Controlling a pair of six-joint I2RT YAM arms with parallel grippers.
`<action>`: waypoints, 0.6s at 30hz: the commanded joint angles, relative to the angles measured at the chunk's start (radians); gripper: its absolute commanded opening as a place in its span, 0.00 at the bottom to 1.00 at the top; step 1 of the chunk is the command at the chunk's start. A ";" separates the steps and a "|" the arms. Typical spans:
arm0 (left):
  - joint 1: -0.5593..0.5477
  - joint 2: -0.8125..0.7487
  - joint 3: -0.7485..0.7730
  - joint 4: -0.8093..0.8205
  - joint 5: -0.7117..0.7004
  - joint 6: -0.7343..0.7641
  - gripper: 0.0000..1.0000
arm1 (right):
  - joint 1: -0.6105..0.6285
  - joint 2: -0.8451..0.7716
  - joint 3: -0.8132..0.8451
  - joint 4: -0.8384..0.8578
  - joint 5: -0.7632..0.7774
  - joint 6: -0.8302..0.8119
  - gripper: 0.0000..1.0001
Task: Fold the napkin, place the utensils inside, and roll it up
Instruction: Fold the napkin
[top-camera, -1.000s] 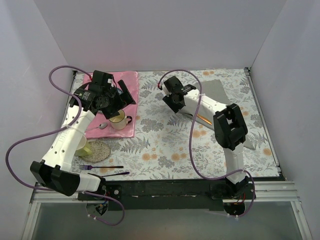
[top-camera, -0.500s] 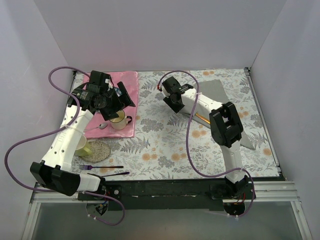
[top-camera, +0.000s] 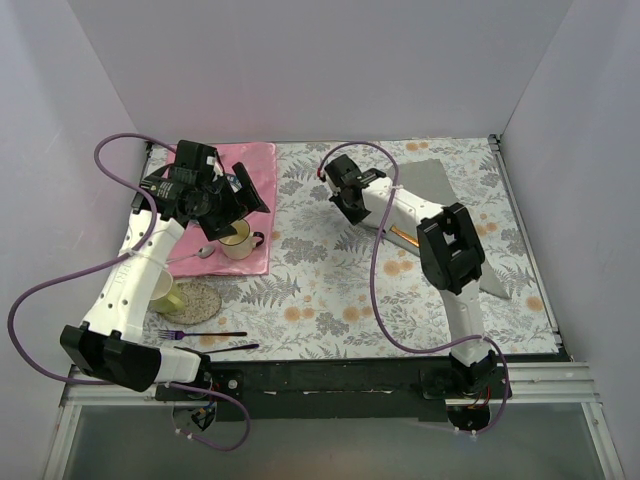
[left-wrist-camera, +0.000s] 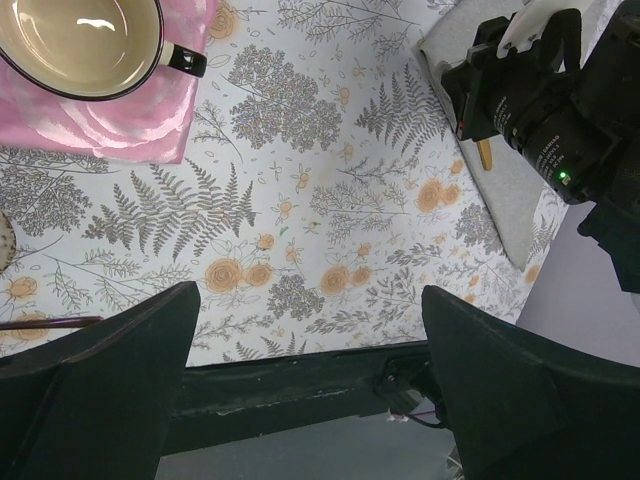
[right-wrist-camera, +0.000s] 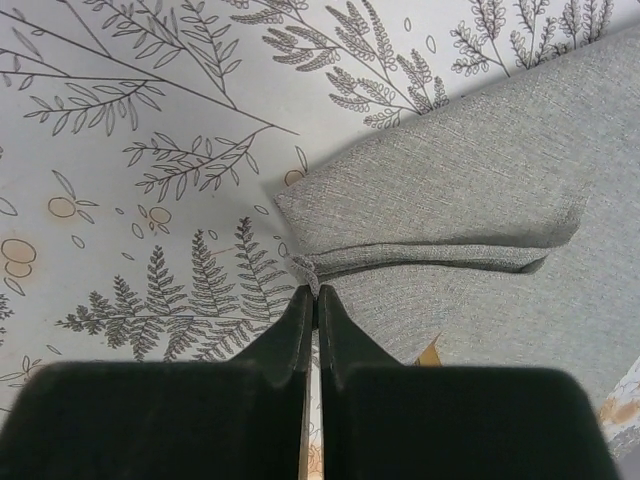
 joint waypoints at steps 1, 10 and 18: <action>0.010 -0.016 0.046 -0.012 0.032 0.015 0.93 | -0.031 -0.044 0.008 -0.022 0.049 0.119 0.01; 0.014 -0.008 0.049 -0.009 0.055 0.013 0.93 | -0.147 -0.329 -0.313 0.171 0.080 0.326 0.01; 0.019 0.007 0.065 -0.018 0.074 0.021 0.93 | -0.251 -0.497 -0.578 0.317 0.043 0.453 0.06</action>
